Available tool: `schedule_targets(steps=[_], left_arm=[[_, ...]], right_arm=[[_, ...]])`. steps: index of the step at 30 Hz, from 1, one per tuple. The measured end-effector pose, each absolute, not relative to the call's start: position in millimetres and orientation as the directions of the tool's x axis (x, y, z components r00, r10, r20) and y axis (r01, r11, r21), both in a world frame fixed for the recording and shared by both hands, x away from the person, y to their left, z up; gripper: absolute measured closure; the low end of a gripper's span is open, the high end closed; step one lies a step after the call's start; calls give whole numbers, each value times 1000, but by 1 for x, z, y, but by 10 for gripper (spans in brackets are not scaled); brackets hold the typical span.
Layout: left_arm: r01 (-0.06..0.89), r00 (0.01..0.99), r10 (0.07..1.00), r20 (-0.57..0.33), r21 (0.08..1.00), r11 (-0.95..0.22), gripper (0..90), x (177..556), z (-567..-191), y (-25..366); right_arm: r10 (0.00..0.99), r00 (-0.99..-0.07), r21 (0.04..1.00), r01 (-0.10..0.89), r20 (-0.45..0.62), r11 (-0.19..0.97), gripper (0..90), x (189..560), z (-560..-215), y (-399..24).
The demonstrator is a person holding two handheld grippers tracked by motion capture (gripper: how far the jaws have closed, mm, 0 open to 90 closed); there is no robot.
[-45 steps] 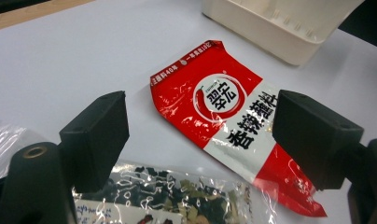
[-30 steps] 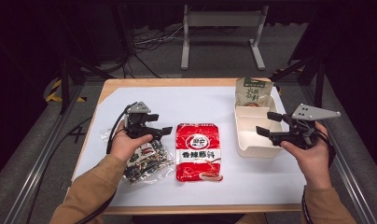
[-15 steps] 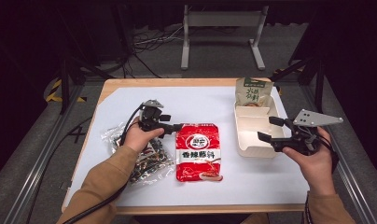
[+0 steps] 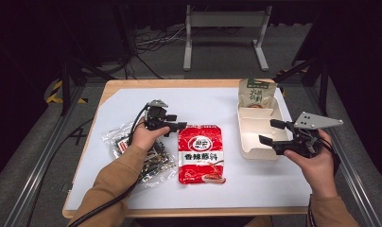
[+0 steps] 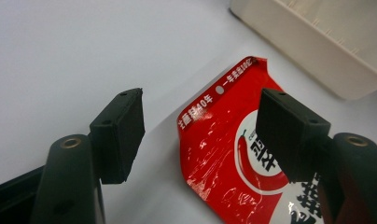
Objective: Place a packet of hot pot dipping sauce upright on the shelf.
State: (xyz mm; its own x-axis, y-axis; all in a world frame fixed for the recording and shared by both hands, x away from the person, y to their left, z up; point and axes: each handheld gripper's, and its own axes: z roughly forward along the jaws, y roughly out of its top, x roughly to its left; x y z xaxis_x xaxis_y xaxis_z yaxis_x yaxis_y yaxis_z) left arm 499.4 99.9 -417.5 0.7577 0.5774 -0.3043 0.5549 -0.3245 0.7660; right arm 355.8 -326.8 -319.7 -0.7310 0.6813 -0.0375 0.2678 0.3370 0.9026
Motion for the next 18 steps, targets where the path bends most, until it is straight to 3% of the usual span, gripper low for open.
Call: schedule_targets(steps=[8, 18], left_arm=[[615, 727, 587, -358, 719, -324, 296, 506, -427, 95], [660, 711, 568, -414, 672, -336, 334, 513, -437, 91]], right_arm=[[678, -734, 901, 272, -34, 339, 252, 356, -321, -325], [672, -740, 895, 281, -27, 345, 252, 357, -325, -323]])
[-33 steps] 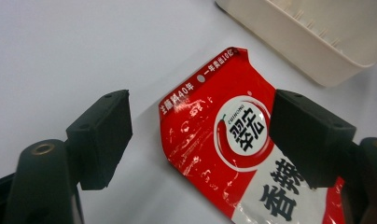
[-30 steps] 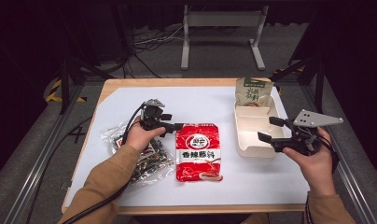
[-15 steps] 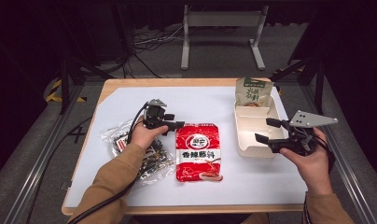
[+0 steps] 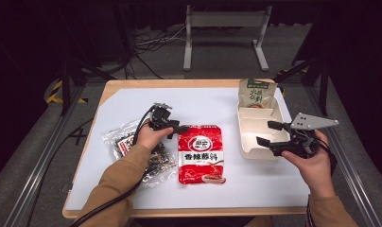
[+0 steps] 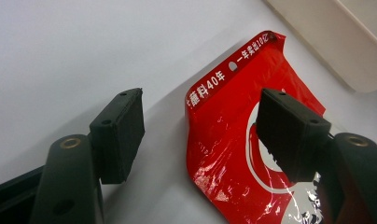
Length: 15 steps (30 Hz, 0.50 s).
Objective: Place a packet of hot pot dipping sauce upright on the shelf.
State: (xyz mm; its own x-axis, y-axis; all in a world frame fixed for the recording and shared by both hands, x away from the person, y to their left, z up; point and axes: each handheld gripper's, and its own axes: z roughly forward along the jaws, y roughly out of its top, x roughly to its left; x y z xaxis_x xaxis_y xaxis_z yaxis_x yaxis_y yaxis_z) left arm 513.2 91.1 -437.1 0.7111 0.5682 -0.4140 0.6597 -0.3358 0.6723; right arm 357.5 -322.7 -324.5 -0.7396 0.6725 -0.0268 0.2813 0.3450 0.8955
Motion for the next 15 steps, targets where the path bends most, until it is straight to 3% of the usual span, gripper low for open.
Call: schedule_targets(steps=[15], left_arm=[[646, 734, 533, -421, 676, -356, 379, 515, -439, 80]], right_arm=[[662, -750, 888, 298, -11, 352, 266, 358, -329, -318]])
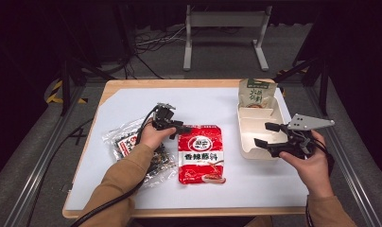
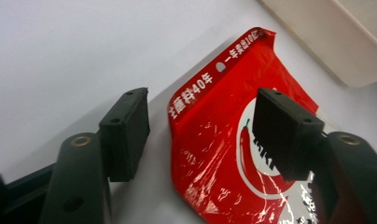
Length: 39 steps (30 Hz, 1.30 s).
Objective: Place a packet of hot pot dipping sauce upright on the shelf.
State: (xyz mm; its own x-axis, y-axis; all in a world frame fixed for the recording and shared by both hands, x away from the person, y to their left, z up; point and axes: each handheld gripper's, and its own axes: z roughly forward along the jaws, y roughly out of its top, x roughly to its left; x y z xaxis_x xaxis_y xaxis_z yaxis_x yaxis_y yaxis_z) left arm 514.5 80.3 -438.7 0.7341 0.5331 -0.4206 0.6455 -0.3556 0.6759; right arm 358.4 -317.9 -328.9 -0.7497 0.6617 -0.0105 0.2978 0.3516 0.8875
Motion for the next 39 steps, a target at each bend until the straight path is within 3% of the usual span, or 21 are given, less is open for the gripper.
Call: schedule_targets(steps=[7, 20, 32, 37, 39], left_arm=[[646, 744, 499, -444, 667, -371, 421, 512, -439, 76], [552, 818, 442, -367, 715, -429, 396, 489, -415, 74], [519, 848, 409, -336, 682, -516, 414, 477, -422, 58], [510, 851, 426, -307, 673, -536, 476, 478, -426, 55], [517, 846, 437, -306, 672, -530, 507, 480, -428, 57]], right_arm=[[651, -759, 885, 297, -8, 358, 267, 358, -330, -315], [638, -770, 879, 297, -10, 372, 280, 359, -332, -311], [625, -781, 877, 291, -13, 382, 281, 359, -333, -308], [621, -783, 875, 291, -14, 386, 283, 359, -333, -307], [618, -786, 874, 290, -16, 391, 335, 359, -333, -306]])
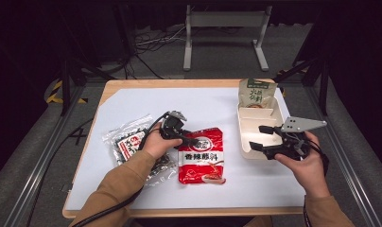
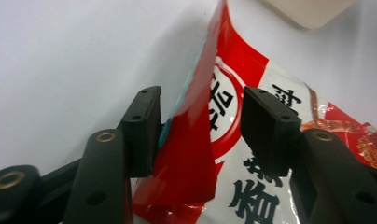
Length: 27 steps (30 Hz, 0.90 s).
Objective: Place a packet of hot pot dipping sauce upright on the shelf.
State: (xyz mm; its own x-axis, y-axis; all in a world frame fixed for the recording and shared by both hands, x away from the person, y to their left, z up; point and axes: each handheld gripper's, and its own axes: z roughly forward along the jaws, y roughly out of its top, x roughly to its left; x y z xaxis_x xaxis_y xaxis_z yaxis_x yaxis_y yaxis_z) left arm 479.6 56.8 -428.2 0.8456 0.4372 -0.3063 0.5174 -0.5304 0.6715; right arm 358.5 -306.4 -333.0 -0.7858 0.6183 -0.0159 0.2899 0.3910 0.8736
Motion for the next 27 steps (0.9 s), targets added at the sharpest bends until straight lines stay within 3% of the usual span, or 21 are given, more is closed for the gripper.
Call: schedule_targets(steps=[2, 5, 12, 27], left_arm=[[530, 838, 442, -319, 668, -523, 561, 482, -429, 59], [533, 836, 445, -321, 666, -522, 675, 484, -430, 63], [503, 855, 426, -298, 677, -538, 865, 483, -427, 64], [448, 884, 382, -270, 727, -521, 893, 467, -389, 69]], right_arm=[[603, -797, 861, 284, -33, 421, 443, 358, -333, -307], [596, -801, 849, 278, -53, 449, 503, 358, -334, -307], [584, -808, 842, 259, -80, 473, 541, 357, -333, -307], [560, -826, 863, 233, -68, 449, 616, 354, -326, -308]])
